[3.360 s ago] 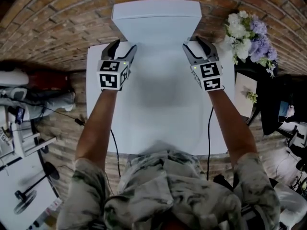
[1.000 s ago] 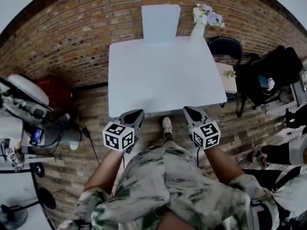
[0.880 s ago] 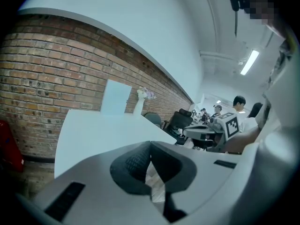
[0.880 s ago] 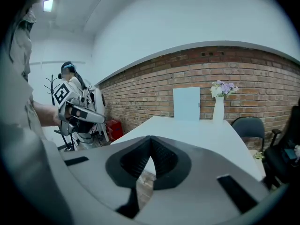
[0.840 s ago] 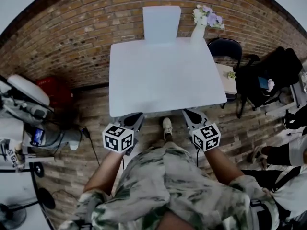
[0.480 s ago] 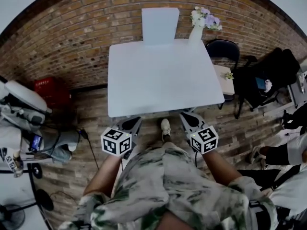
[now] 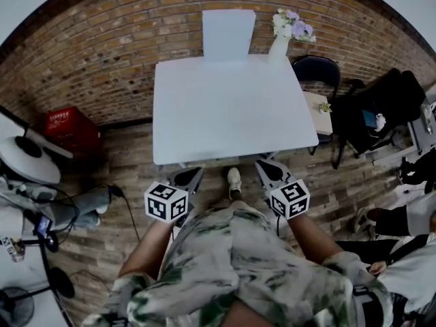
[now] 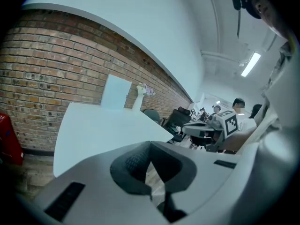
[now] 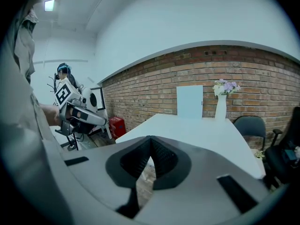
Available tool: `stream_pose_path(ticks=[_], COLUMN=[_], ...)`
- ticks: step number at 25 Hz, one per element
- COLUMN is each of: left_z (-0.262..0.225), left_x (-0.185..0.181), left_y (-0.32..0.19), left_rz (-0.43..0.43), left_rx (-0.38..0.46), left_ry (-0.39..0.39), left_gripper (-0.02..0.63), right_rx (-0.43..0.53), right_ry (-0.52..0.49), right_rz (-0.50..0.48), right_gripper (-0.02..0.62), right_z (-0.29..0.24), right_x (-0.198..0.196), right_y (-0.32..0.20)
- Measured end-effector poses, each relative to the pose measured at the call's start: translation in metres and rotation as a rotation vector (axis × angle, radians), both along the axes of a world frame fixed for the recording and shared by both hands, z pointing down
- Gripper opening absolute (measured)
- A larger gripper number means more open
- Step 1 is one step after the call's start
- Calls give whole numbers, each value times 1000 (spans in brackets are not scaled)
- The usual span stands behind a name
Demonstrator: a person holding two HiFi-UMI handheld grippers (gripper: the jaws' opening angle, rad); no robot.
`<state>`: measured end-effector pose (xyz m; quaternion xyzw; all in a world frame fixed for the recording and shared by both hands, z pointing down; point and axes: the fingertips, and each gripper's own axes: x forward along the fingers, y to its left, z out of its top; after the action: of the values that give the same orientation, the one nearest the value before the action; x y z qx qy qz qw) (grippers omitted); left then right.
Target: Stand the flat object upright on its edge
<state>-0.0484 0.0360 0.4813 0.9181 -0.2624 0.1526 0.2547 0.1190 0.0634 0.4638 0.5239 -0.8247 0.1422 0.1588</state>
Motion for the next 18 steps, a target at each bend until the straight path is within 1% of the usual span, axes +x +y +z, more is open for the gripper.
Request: stream_pose_path(ticks=[11,18], left_z=[4,12], left_x=[-12,-4], left_y=[-10,-19], left_rz=[-22,-18], left_rx=[-11,-31], left_ry=[-11,-19], left_gripper=[25,25], right_rx=[-21,-44], right_ry=[-6,-3], right_rz=[-22,-32], right_gripper=[21,21], right_z=[4,14], right_x=[-6,0], right_y=[-13,-24])
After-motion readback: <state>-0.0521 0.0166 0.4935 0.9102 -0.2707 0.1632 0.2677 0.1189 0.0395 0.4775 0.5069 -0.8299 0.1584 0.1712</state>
